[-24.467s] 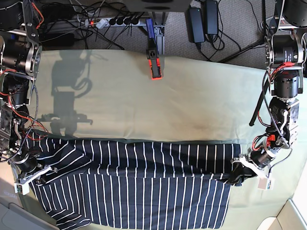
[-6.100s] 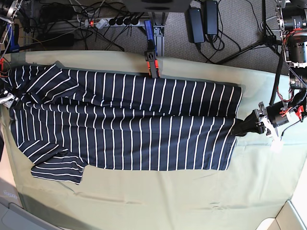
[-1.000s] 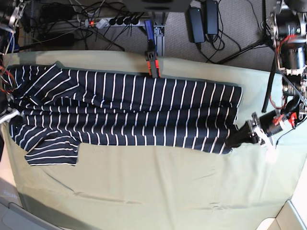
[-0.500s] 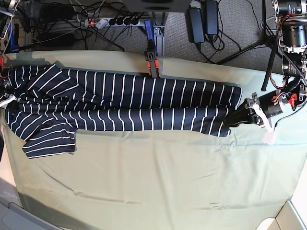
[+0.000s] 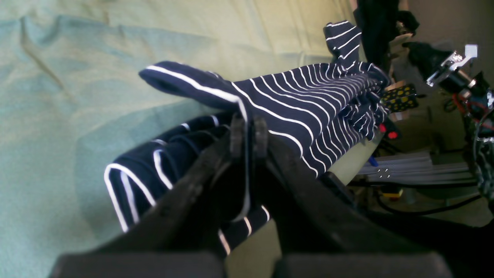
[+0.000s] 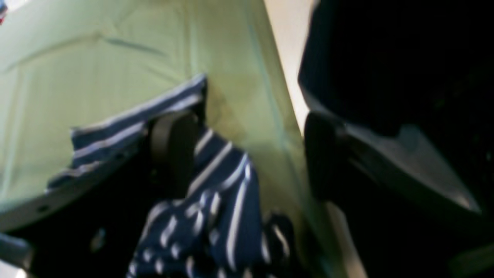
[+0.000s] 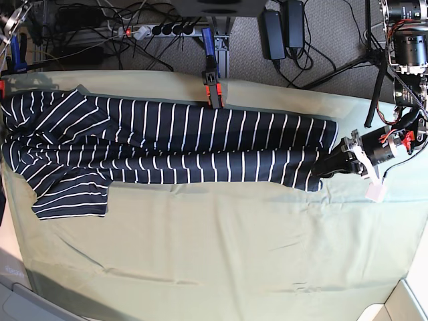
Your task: Fold the T-shirt properly
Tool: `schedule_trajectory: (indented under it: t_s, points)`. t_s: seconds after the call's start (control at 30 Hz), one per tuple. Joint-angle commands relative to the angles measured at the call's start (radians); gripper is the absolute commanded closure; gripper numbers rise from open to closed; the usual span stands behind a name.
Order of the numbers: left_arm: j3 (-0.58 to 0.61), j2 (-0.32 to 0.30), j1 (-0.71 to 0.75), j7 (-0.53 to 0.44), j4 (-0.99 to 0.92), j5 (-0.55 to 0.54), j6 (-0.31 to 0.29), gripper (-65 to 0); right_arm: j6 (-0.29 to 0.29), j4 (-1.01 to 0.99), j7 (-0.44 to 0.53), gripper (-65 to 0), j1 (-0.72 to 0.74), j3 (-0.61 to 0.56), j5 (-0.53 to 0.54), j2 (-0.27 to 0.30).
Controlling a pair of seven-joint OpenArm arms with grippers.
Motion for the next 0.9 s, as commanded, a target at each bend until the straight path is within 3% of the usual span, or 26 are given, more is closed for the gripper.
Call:
schedule_trajectory:
  t_s: [0.0,0.23,0.4,0.6,0.87]
  points:
    - [-0.006,-0.017,-0.016,-0.007,0.018,-0.024,-0.012,0.0,-0.029,-0.006,0.023,-43.2,0.043,0.002,0.000,0.026]
    - [-0.006,-0.017,-0.014,0.001,0.020,-0.024,-0.012,0.0,-0.029,-0.275,0.131,-43.2,0.243,-0.056,-0.079,-0.001]
    - [-0.006,-0.017,-0.003,0.008,0.020,-0.054,-0.012,0.0,-0.029,-0.450,0.164,-43.2,0.333,-0.109,-0.158,-0.068]
    - [-0.006,-0.017,-0.003,0.009,0.021,-0.075,-0.012,0.0,-0.029,-0.477,0.192,-43.2,0.341,-0.181,-0.256,-0.156]
    - [-0.006,-0.017,-0.003,0.008,0.021,-0.078,-0.012,0.0,-0.029,-0.475,0.191,-43.2,0.341,-0.201,-0.257,-0.219]
